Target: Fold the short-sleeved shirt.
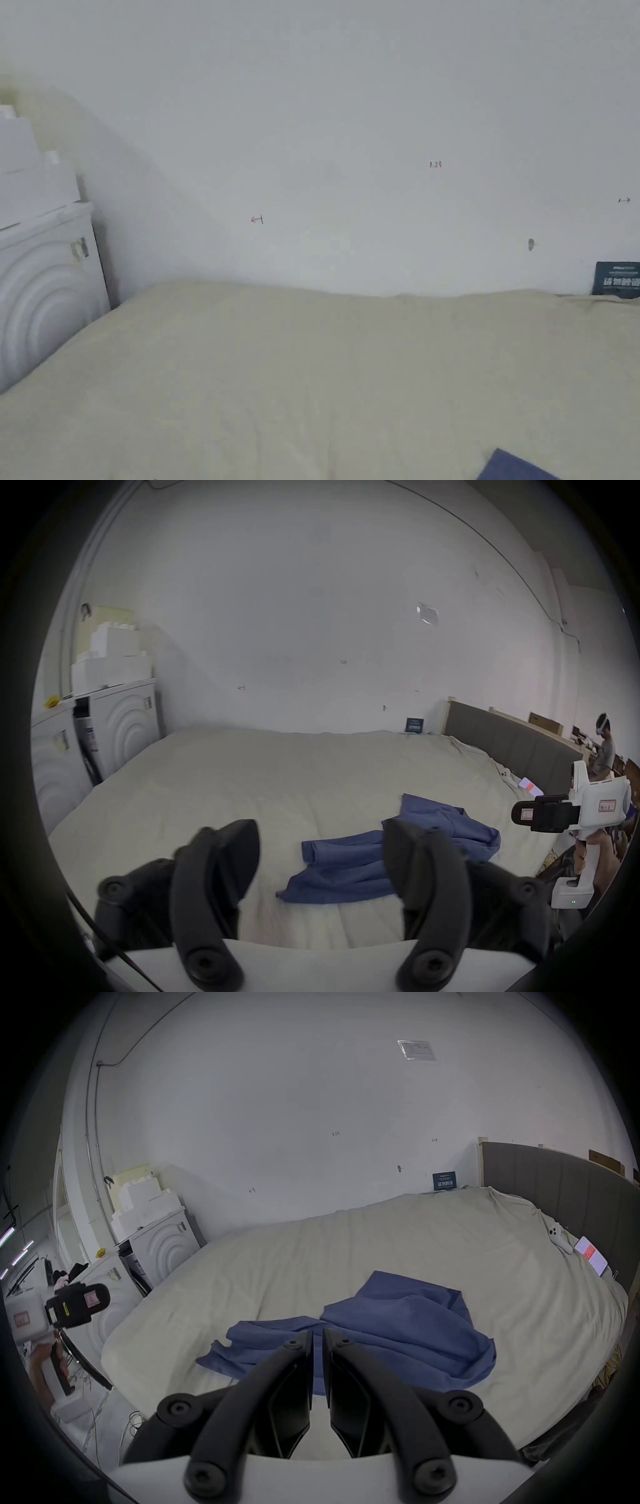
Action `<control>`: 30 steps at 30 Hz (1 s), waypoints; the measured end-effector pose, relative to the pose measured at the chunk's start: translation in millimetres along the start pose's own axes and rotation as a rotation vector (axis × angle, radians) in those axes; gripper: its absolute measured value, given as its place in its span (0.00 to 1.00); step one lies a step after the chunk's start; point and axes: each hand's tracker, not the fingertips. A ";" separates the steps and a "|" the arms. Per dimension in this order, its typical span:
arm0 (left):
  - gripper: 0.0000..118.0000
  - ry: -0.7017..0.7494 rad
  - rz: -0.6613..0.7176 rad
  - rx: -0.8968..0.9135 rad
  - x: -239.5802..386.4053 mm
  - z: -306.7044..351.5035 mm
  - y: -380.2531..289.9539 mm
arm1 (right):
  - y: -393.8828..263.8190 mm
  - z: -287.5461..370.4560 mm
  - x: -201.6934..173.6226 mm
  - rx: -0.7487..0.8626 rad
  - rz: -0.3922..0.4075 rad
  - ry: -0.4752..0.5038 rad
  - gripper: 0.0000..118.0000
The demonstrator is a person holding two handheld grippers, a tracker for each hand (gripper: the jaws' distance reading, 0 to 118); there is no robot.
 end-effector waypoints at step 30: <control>0.00 0.026 0.075 -0.092 17.6 2.5 -39.5 | -26.9 19.0 2.9 -0.024 0.028 -0.117 0.04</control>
